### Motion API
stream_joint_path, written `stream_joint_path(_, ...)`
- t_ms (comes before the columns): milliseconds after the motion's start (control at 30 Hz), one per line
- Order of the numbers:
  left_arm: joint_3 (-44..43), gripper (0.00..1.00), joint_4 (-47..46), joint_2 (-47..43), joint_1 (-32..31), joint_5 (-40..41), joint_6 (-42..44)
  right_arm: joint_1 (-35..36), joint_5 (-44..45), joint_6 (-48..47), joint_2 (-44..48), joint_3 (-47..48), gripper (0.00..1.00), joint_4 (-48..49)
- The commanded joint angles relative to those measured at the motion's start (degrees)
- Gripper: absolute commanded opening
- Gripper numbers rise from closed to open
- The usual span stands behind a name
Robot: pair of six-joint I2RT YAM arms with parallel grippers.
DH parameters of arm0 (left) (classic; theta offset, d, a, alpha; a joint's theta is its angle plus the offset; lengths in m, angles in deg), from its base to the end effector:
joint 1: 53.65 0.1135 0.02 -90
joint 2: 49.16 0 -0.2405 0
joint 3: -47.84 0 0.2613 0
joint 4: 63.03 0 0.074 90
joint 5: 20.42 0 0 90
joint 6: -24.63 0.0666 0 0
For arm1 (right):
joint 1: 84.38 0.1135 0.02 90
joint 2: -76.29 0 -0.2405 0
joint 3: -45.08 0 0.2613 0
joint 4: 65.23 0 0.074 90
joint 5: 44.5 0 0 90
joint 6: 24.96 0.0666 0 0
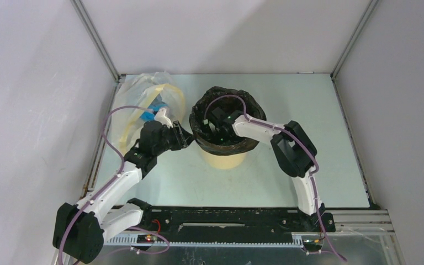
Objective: Put the trash bags into the trash bin
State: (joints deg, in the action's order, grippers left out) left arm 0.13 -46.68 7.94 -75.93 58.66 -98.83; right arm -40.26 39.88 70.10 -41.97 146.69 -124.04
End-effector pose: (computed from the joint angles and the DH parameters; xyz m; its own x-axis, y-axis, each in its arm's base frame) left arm 0.2476 -0.1151 0.2123 -0.6276 -0.3279 -0.7061 0.2207 0.7948 -0.5653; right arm 0.2966 0.2967 0.1147 -0.7548 -0.6097 -0.2417 -0.6464 0.7540 0.1166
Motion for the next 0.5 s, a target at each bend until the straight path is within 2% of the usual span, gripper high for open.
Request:
stream_joint_path(0, -0.6, 0.47, -2.2, -1.1, -0.2, -1.0, 0.9, -0.3, -0.9, 0.9, -3.1, 0.7, 0.00, 0.9)
stream_joint_path(267, -1.1, 0.48, -2.2, -1.9, -0.2, -1.3, 0.7, -0.3, -0.8, 1.6, -4.4, 0.5, 0.00, 1.1)
stream_joint_path(467, -1.2, 0.48, -2.2, -1.7, -0.1, -1.5, 0.7, -0.1, -0.1, 1.6, 2.7, -1.1, 0.00, 2.6)
